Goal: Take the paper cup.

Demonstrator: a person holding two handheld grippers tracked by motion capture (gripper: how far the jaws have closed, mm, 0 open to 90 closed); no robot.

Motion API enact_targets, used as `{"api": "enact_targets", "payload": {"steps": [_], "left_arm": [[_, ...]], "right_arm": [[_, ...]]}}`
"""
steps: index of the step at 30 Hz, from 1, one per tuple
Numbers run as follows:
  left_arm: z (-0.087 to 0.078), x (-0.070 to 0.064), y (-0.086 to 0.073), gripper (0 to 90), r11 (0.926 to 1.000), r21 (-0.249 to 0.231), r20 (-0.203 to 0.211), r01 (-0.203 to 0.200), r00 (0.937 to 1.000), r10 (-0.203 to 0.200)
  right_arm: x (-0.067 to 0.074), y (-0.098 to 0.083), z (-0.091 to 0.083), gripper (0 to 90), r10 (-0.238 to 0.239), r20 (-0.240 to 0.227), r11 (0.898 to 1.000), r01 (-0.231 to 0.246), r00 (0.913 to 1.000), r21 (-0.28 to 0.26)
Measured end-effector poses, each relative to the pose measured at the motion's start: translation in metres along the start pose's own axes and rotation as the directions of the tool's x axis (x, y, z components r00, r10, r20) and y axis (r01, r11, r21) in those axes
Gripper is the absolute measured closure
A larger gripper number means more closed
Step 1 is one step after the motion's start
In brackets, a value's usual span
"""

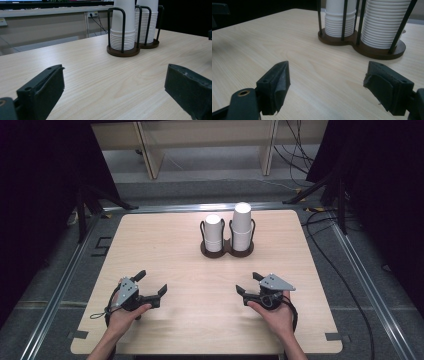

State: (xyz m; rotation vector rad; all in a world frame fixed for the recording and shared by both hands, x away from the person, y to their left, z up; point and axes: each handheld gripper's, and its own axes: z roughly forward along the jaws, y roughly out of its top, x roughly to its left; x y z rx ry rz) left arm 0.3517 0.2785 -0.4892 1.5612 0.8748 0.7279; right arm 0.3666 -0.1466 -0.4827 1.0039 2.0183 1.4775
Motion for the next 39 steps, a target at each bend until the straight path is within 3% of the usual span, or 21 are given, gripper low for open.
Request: {"api": "enact_targets", "payload": {"steps": [2,5,6,12,14,16,17,18,19,20,23,24,25,29,31,36,37,39], "left_arm": [[0.005,0.0,0.001,2.8,1.0,-0.003,0.006,0.005,1.0,-0.005],[0.01,-0.003,0.005,5.7,0.9991,0.017,0.026,-0.038,0.999,0.037],[0.015,-0.004,0.007,8.0,0.9985,0.023,0.043,-0.049,0.9979,0.048],[0.034,-0.004,0.013,12.7,0.9977,0.033,0.079,-0.059,0.9953,0.056],[0.043,-0.004,0.017,14.2,0.9959,0.038,0.102,-0.082,0.9917,0.078],[0.053,-0.005,0.021,14.1,0.9959,0.045,0.106,-0.079,0.9916,0.074],[0.056,-0.004,0.022,14.1,0.996,0.042,0.107,-0.079,0.9915,0.074],[0.061,-0.005,0.023,14.1,0.9961,0.04,0.111,-0.079,0.9911,0.075],[0.064,-0.005,0.025,14.1,0.9949,0.051,0.111,-0.086,0.9906,0.08],[0.069,-0.005,0.025,14.1,0.995,0.043,0.115,-0.09,0.9898,0.084],[0.084,-0.006,0.031,14.0,0.9924,0.052,0.123,-0.112,0.9869,0.105],[0.084,-0.006,0.031,14.0,0.9924,0.052,0.123,-0.112,0.9869,0.105],[0.091,-0.007,0.033,14.0,0.9925,0.044,0.129,-0.114,0.9858,0.107],[0.101,-0.009,0.035,13.9,0.9925,0.041,0.133,-0.116,0.9851,0.109],[0.107,-0.009,0.036,13.9,0.9915,0.043,0.134,-0.123,0.9841,0.116],[0.12,-0.011,0.038,13.9,0.9905,0.045,0.145,-0.13,0.9819,0.122],[0.124,-0.012,0.039,13.9,0.9884,0.046,0.148,-0.145,0.9795,0.136],[0.125,-0.012,0.04,13.9,0.9892,0.043,0.146,-0.14,0.9804,0.133]], "right_arm": [[0.0,0.002,-0.001,20.8,0.014,-0.008,1.0,-0.014,0.9999,-0.002],[-0.001,0.004,0.003,22.8,0.031,-0.011,0.999,-0.032,0.9994,-0.038],[-0.002,0.008,0.003,22.8,0.008,0.0,1.0,-0.008,1.0,-0.008],[0.001,0.016,0.009,23.5,0.009,-0.009,0.999,-0.009,0.9999,-0.034],[0.001,0.02,0.01,23.7,-0.005,0.002,0.999,0.005,1.0,-0.048],[0.001,0.023,0.009,24.0,0.004,0.004,0.999,-0.004,1.0,-0.033],[0.0,0.025,0.012,24.1,0.01,-0.005,0.998,-0.01,0.9999,-0.057],[-0.001,0.027,0.012,24.1,-0.005,0.004,0.999,0.005,1.0,-0.051],[-0.001,0.029,0.012,24.1,0.013,0.006,0.999,-0.013,0.9999,-0.039],[-0.001,0.033,0.014,24.2,0.03,-0.001,0.998,-0.029,0.9996,-0.061],[-0.005,0.041,0.016,24.5,-0.02,0.028,0.997,0.022,0.9994,-0.068],[-0.004,0.044,0.018,24.6,0.005,0.014,0.998,-0.004,0.9999,-0.065],[-0.005,0.046,0.021,24.7,-0.001,0.003,0.997,0.001,1.0,-0.082],[-0.006,0.051,0.024,25.1,-0.018,0.028,0.997,0.02,0.9994,-0.076],[-0.005,0.055,0.029,25.4,0.005,0.024,0.997,-0.003,0.9997,-0.077],[-0.006,0.062,0.036,25.5,-0.005,0.029,0.998,0.007,0.9996,-0.068],[-0.006,0.066,0.041,25.5,-0.008,0.007,0.997,0.008,0.9999,-0.079],[-0.006,0.068,0.042,25.5,-0.026,0.023,0.997,0.027,0.9994,-0.074]]}}
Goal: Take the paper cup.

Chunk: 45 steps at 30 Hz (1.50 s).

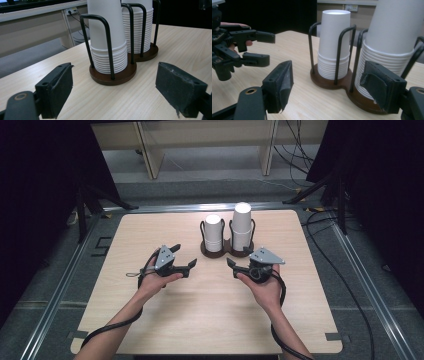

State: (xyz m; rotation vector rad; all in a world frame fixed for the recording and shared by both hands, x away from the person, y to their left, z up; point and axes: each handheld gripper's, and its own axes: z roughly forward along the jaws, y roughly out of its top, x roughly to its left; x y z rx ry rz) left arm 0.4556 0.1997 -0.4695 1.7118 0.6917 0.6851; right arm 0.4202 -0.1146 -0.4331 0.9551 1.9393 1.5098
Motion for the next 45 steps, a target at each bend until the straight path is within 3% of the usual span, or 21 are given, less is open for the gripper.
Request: {"api": "enact_targets", "payload": {"steps": [2,4,11,12,16,17,18,19,24,37,39,45], "left_arm": [[0.004,0.0,0.002,13.9,0.9999,-0.013,0.005,-0.003,1.0,0.003],[0.007,-0.001,0.004,13.9,0.9999,-0.009,0.012,-0.012,0.9999,0.012],[0.018,0.0,0.007,13.5,0.9996,0.019,0.017,-0.021,0.9996,0.021],[0.019,0.0,0.007,12.2,0.9995,0.023,0.017,-0.023,0.9996,0.023],[0.026,0.0,0.008,8.4,0.9995,0.024,0.019,-0.019,0.9996,0.019],[0.027,0.0,0.008,8.3,0.9992,0.033,0.018,-0.022,0.9996,0.022],[0.03,-0.001,0.007,7.5,0.999,0.039,0.018,-0.02,0.9996,0.019],[0.032,-0.001,0.006,6.9,0.9989,0.04,0.022,-0.025,0.9995,0.024],[0.038,-0.002,0.005,3.9,0.9981,0.058,0.023,-0.023,0.9995,0.021],[0.052,-0.004,0.009,5.3,0.9972,0.063,0.037,-0.042,0.9985,0.039],[0.054,-0.003,0.01,6.2,0.9969,0.067,0.036,-0.041,0.9986,0.039],[0.06,-0.001,0.012,7.0,0.9974,0.067,0.03,-0.027,0.9992,0.025]], "right_arm": [[0.002,0.002,0.005,25.6,0.017,-0.01,1.0,-0.017,0.9998,-0.011],[0.003,0.007,0.01,25.8,-0.003,-0.003,1.0,0.003,1.0,0.007],[0.006,0.015,0.023,26.8,-0.014,-0.007,1.0,0.014,0.9999,-0.011],[0.008,0.017,0.025,26.8,-0.002,-0.014,1.0,0.002,0.9999,-0.008],[0.009,0.022,0.034,26.9,-0.025,-0.009,1.0,0.024,0.9997,-0.019],[0.01,0.023,0.037,26.9,-0.008,-0.019,1.0,0.007,0.9998,-0.019],[0.009,0.025,0.04,26.9,-0.034,-0.002,0.999,0.034,0.9994,-0.018],[0.01,0.025,0.042,26.9,-0.015,-0.012,1.0,0.015,0.9998,-0.011],[0.01,0.029,0.05,27.0,-0.018,-0.02,1.0,0.018,0.9996,-0.01],[0.012,0.036,0.066,27.5,-0.01,-0.008,1.0,0.01,0.9999,0.01],[0.012,0.039,0.071,28.0,-0.03,-0.011,1.0,0.03,0.9995,0.0],[0.013,0.041,0.08,28.9,-0.026,-0.012,1.0,0.026,0.9996,-0.002]]}}
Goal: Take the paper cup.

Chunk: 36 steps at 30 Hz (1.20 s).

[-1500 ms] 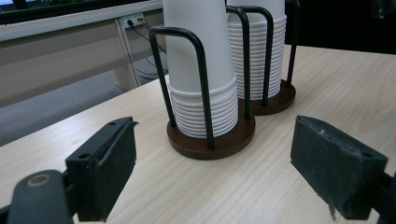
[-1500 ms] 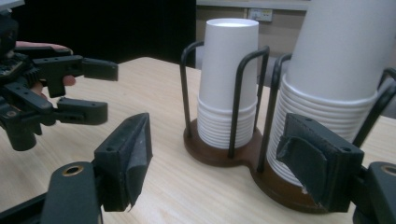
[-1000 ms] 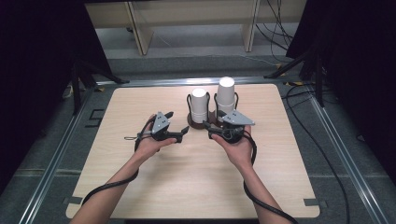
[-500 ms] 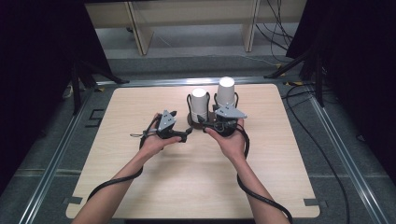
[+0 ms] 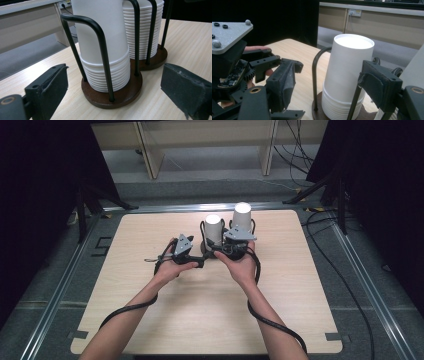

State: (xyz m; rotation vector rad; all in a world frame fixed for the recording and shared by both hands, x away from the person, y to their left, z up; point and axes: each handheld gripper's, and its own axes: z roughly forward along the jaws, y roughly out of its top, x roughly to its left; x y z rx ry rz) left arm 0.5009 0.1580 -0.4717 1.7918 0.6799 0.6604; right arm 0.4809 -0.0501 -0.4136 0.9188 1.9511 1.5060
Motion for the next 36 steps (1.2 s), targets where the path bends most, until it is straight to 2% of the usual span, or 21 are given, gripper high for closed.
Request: {"api": "enact_targets", "payload": {"steps": [5,7,10,12,16,19,20,23,24,26,28,31,32,33,34,36], "left_arm": [[0.004,0.001,0.0,7.3,0.9999,0.012,0.001,0.007,1.0,-0.007],[0.006,0.002,0.0,7.6,0.9999,0.001,0.002,0.01,0.9999,-0.01],[0.007,0.001,0.001,8.4,0.9999,0.011,-0.003,0.011,0.9999,-0.011],[0.008,0.001,0.001,8.4,0.9999,0.001,-0.002,0.015,0.9999,-0.015],[0.011,0.001,0.001,8.7,0.9999,0.004,-0.001,0.015,0.9999,-0.015],[0.012,0.001,0.002,8.9,0.9998,0.016,-0.005,0.015,0.9999,-0.015],[0.013,0.001,0.002,9.2,0.9998,0.011,-0.003,0.015,0.9999,-0.015],[0.014,0.001,0.003,9.6,0.9997,0.019,-0.008,0.014,0.9999,-0.014],[0.016,0.002,0.004,9.6,1.0,0.006,-0.015,-0.003,0.9999,0.004],[0.019,0.003,0.004,10.0,1.0,0.009,-0.018,-0.002,0.9998,0.002],[0.02,0.003,0.004,10.1,0.9999,0.015,-0.02,-0.002,0.9998,0.002],[0.023,0.003,0.004,11.2,0.9998,0.019,-0.019,0.004,0.9998,-0.003],[0.024,0.003,0.004,11.4,0.9997,0.023,-0.021,0.004,0.9998,-0.004],[0.027,0.002,0.003,11.5,0.9995,0.03,-0.022,0.007,0.9997,-0.007],[0.028,0.002,0.002,11.6,0.9994,0.032,-0.023,0.011,0.9997,-0.01],[0.031,0.003,0.001,11.6,0.9991,0.035,-0.024,0.023,0.9995,-0.022]], "right_arm": [[-0.001,0.004,0.003,29.5,0.001,0.013,1.0,-0.001,0.9999,0.004],[-0.001,0.006,0.006,29.8,-0.006,0.019,1.0,0.007,0.9998,-0.005],[-0.003,0.009,0.009,30.2,-0.001,0.029,1.0,0.001,0.9996,-0.013],[-0.003,0.009,0.01,30.3,-0.005,0.029,1.0,0.005,0.9996,-0.004],[-0.004,0.01,0.014,30.4,-0.008,0.032,1.0,0.009,0.9995,-0.025],[-0.003,0.011,0.014,30.7,0.02,0.037,1.0,-0.02,0.9991,-0.003],[-0.005,0.011,0.016,30.8,-0.002,0.045,1.0,0.003,0.999,-0.012],[-0.006,0.012,0.02,30.8,-0.01,0.044,1.0,0.011,0.999,-0.025],[-0.006,0.012,0.02,30.8,-0.01,0.044,1.0,0.011,0.999,-0.025],[-0.008,0.014,0.021,30.8,-0.024,0.083,1.0,0.026,0.9962,-0.014],[-0.008,0.014,0.022,30.8,-0.013,0.077,1.0,0.014,0.9969,-0.011],[-0.007,0.015,0.027,30.6,-0.007,0.093,1.0,0.008,0.9956,-0.007],[-0.008,0.016,0.029,30.5,-0.007,0.111,1.0,0.006,0.9938,0.006],[-0.008,0.016,0.031,30.5,-0.001,0.108,1.0,0.002,0.9941,-0.008],[-0.009,0.017,0.032,30.4,-0.023,0.13,1.0,0.023,0.9912,0.001],[-0.01,0.018,0.036,30.4,-0.015,0.138,1.0,0.015,0.9903,-0.003]]}}
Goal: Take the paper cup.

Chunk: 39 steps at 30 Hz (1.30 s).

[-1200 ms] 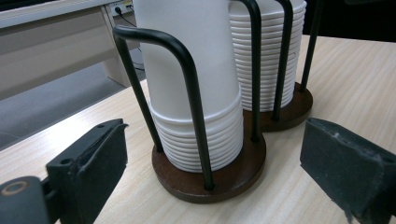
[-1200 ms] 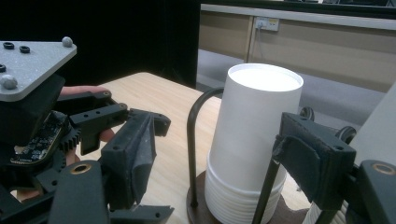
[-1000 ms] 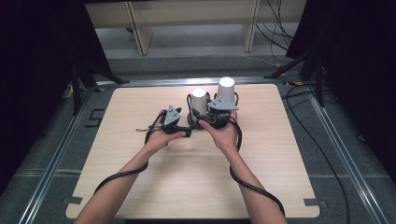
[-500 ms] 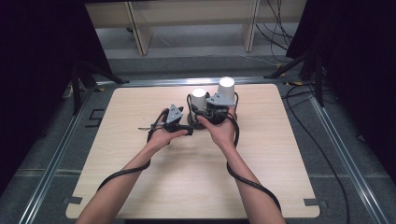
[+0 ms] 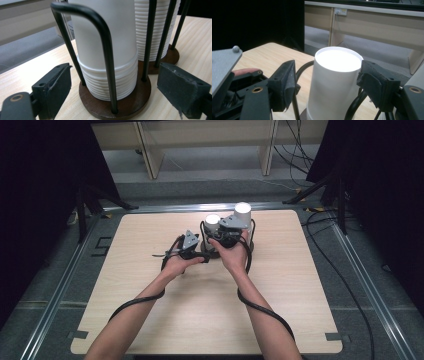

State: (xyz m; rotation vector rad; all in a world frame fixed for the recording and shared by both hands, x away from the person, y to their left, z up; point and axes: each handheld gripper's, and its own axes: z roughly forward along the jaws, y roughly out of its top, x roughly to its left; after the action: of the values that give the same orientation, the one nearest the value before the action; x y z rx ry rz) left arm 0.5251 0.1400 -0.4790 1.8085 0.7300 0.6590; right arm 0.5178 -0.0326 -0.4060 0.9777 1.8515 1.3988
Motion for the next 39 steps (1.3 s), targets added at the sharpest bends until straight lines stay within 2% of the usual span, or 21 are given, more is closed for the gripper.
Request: {"api": "enact_targets", "payload": {"steps": [2,5,6,7,10,11,13,16,17,18,21,22,23,28,29,31,32,33,37,38,39], "left_arm": [[0.001,0.0,0.0,11.6,0.9996,0.025,0.004,0.01,0.9999,-0.01],[0.004,0.0,-0.001,12.0,0.9995,0.025,0.006,0.019,0.9998,-0.019],[0.004,-0.001,-0.001,12.5,0.9993,0.029,0.002,0.025,0.9997,-0.025],[0.006,0.0,-0.002,13.6,0.9993,0.026,0.004,0.029,0.9996,-0.029],[0.008,-0.001,-0.003,13.9,0.9983,0.033,0.001,0.047,0.9989,-0.047],[0.01,0.0,-0.003,13.9,0.9984,0.034,0.002,0.045,0.999,-0.045],[0.011,0.001,-0.004,14.1,0.998,0.042,-0.001,0.046,0.9989,-0.047],[0.014,0.001,-0.004,14.5,0.9971,0.041,-0.006,0.065,0.9979,-0.064],[0.014,0.002,-0.004,14.7,0.9971,0.057,-0.005,0.051,0.9987,-0.051],[0.016,0.002,-0.005,14.7,0.9966,0.056,-0.012,0.061,0.9981,-0.06],[0.019,0.002,-0.005,15.1,0.9965,0.052,-0.006,0.065,0.9979,-0.065],[0.019,0.002,-0.004,15.1,0.9956,0.062,-0.013,0.07,0.9975,-0.069],[0.02,0.002,-0.004,15.5,0.9954,0.063,-0.013,0.072,0.9974,-0.071],[0.023,0.003,-0.003,17.3,0.9946,0.072,-0.016,0.075,0.9971,-0.074],[0.024,0.003,-0.003,17.9,0.9941,0.069,-0.018,0.083,0.9965,-0.082],[0.024,0.003,-0.003,19.0,0.994,0.067,-0.016,0.086,0.9962,-0.086],[0.024,0.003,-0.003,19.6,0.9943,0.064,-0.013,0.085,0.9964,-0.084],[0.023,0.005,-0.003,20.6,0.9944,0.092,-0.01,0.052,0.9986,-0.052],[0.026,0.002,-0.004,22.0,0.9943,0.06,-0.008,0.089,0.996,-0.088],[0.026,0.002,-0.004,22.0,0.9943,0.062,-0.008,0.087,0.9962,-0.087],[0.024,0.004,-0.003,21.9,0.9945,0.09,-0.005,0.053,0.9986,-0.053]], "right_arm": [[0.0,0.001,0.002,30.3,0.011,0.011,1.0,-0.012,0.9999,0.012],[0.001,0.002,0.006,30.2,0.015,0.024,1.0,-0.015,0.9996,0.015],[0.002,0.003,0.007,30.1,0.033,0.035,0.999,-0.034,0.9988,0.014],[0.002,0.004,0.011,30.0,0.008,0.044,1.0,-0.009,0.999,0.023],[0.004,0.003,0.015,29.9,0.017,0.062,0.999,-0.018,0.998,0.026],[0.003,0.003,0.015,29.9,0.0,0.066,1.0,-0.002,0.9978,0.028],[0.005,0.002,0.018,29.9,0.043,0.07,0.998,-0.046,0.9966,0.044],[0.004,0.002,0.022,30.5,0.029,0.085,0.998,-0.034,0.9959,0.047],[0.005,0.001,0.024,30.7,0.056,0.087,0.997,-0.06,0.9946,0.049],[0.003,0.001,0.026,30.7,0.023,0.099,0.999,-0.027,0.9949,0.036],[0.002,0.0,0.029,31.1,0.033,0.094,0.999,-0.037,0.995,0.04],[0.003,0.0,0.03,31.1,0.061,0.091,0.997,-0.066,0.994,0.046],[0.002,0.001,0.03,31.2,0.038,0.099,0.998,-0.042,0.9944,0.045],[0.002,0.0,0.033,31.6,0.04,0.101,0.998,-0.044,0.9941,0.043],[0.003,0.0,0.034,31.8,0.065,0.081,0.997,-0.069,0.9946,0.04],[0.002,0.001,0.034,32.2,0.046,0.099,0.998,-0.05,0.994,0.041],[0.002,0.001,0.035,32.3,0.051,0.101,0.998,-0.055,0.9935,0.039],[0.003,0.001,0.035,32.7,0.054,0.098,0.997,-0.058,0.9937,0.046],[0.003,0.0,0.036,33.5,0.077,0.089,0.996,-0.081,0.993,0.038],[0.003,0.0,0.035,33.7,0.077,0.091,0.996,-0.081,0.9929,0.041],[0.003,0.001,0.034,33.9,0.058,0.096,0.997,-0.062,0.9937,0.043]]}}
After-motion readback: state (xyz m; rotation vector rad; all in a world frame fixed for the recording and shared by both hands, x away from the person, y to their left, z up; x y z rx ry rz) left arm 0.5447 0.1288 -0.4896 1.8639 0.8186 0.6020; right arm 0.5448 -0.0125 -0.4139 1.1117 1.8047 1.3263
